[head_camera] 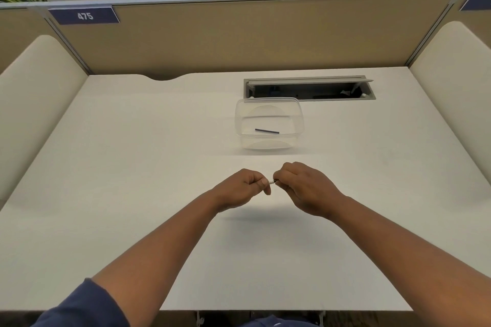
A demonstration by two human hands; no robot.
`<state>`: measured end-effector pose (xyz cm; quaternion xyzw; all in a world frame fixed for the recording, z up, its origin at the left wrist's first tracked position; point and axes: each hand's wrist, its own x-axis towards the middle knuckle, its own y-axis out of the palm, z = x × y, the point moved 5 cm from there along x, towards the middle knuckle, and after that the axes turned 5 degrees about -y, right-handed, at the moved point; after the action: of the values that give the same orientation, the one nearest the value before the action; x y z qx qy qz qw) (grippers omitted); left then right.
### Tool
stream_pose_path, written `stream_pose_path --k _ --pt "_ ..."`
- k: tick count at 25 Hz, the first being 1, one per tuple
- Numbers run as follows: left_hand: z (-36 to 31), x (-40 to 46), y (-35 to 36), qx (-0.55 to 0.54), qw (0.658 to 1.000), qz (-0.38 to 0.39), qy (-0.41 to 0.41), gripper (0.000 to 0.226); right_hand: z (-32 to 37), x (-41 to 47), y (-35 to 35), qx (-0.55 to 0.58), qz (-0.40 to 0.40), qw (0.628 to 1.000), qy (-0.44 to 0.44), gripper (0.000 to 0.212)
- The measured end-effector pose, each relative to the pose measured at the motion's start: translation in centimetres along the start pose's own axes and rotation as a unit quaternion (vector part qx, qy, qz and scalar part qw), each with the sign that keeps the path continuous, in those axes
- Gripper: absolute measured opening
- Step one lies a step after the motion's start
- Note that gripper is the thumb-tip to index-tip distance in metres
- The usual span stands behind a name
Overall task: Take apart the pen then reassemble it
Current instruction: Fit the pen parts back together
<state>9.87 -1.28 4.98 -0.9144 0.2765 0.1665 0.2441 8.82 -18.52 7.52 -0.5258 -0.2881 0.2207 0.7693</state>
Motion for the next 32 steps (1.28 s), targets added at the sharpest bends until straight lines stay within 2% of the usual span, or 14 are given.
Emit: stream_pose_path --k 4,7,8,10,12,13,14,15,18,20,24,27,30,32 --pt "-0.5 0.1 0.3 0.031 0.999 -0.036 0.004 0.033 0.1 0.3 0.0 0.039 0.018 0.997 0.064 0.016" --pt "-0.7 0.2 0.5 0.132 0.986 -0.099 0.003 0.028 -0.1 0.6 0.3 0.147 0.066 0.971 0.176 0.027" --pt "-1.0 0.0 0.6 0.172 0.978 -0.122 0.010 0.027 -0.2 0.6 0.4 0.212 0.074 0.946 0.234 0.030" --pt "-1.8 -0.3 0.8 0.258 0.952 -0.161 0.046 0.027 -0.6 0.3 0.7 0.348 0.081 0.873 0.332 0.030" --pt "-2.5 -0.6 1.3 0.314 0.930 -0.175 0.080 0.030 -0.7 -0.1 1.0 0.435 0.124 0.809 0.376 0.028" --pt "-2.3 -0.6 1.4 0.316 0.931 -0.165 0.077 0.030 -0.7 -0.3 1.0 0.447 0.146 0.798 0.378 0.028" --pt "-1.9 -0.3 1.4 0.298 0.941 -0.150 0.062 0.029 -0.7 -0.3 1.0 0.439 0.155 0.804 0.370 0.028" --pt "-1.3 -0.1 1.3 0.267 0.954 -0.134 0.038 0.027 -0.8 -0.3 0.8 0.411 0.150 0.828 0.352 0.028" --pt "-0.7 0.3 0.7 0.181 0.978 -0.100 -0.011 0.029 -0.7 -0.1 0.0 0.268 0.060 0.933 0.235 0.020" --pt "-0.9 0.3 0.5 0.139 0.988 -0.072 -0.014 0.032 -0.6 -0.2 -0.2 0.213 0.009 0.965 0.155 0.012" --pt "-1.1 0.2 0.2 0.045 0.999 -0.019 -0.010 0.035 -0.7 -0.4 -0.4 0.134 -0.036 0.988 0.061 0.009" --pt "-1.5 0.1 0.3 0.025 1.000 0.003 -0.018 0.036 -0.4 -0.7 -0.4 0.042 -0.065 0.997 -0.001 0.007" --pt "-1.7 0.1 0.5 0.021 1.000 -0.008 -0.010 0.035 -0.3 -0.6 -0.3 0.047 -0.070 0.996 0.005 0.009" --pt "-1.6 0.2 0.6 0.047 0.998 -0.033 -0.005 0.033 -0.4 -0.2 -0.1 0.102 -0.045 0.992 0.052 0.015"
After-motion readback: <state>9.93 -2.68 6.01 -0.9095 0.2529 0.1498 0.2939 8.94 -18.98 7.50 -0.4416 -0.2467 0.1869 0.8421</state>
